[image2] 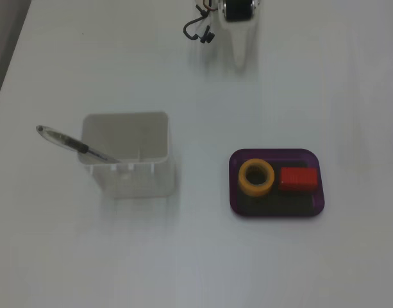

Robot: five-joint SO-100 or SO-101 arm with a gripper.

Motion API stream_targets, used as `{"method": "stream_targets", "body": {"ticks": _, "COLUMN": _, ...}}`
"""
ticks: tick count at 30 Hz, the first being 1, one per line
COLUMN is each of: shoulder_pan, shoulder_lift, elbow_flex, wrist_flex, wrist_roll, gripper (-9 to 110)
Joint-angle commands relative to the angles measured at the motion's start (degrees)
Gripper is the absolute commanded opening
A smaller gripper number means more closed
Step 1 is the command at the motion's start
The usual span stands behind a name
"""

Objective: Remove the yellow tape from the box.

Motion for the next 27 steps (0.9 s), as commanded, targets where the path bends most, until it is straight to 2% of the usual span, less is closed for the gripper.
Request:
{"method": "stream_targets", "body": {"ticks": 1, "shoulder_pan": 0.0, "shoulder_lift": 3.1, "elbow_flex": 0.4, "wrist_flex": -1.8, "wrist_roll": 3.1, "gripper": 0}}
{"method": "stream_targets", "body": {"ticks": 16, "shoulder_pan": 0.2, "shoulder_lift": 3.0, "elbow_flex": -0.4, "wrist_flex": -1.8, "wrist_roll": 3.1, "gripper": 0}}
{"method": "stream_targets", "body": {"ticks": 20, "shoulder_pan": 0.4, "shoulder_lift": 1.3, "elbow_flex": -7.0, "wrist_flex": -5.1, "wrist_roll": 3.0, "gripper": 0}}
{"method": "stream_targets", "body": {"ticks": 23, "shoulder_pan": 0.4, "shoulder_lift": -3.4, "elbow_flex": -12.1, "wrist_flex": -7.6, "wrist_roll": 3.0, "gripper": 0}}
{"method": "stream_targets", "body": {"ticks": 27, "shoulder_pan": 0.4, "shoulder_lift": -18.1, "elbow_flex": -22.2, "wrist_flex": -9.6, "wrist_roll": 3.0, "gripper": 1}}
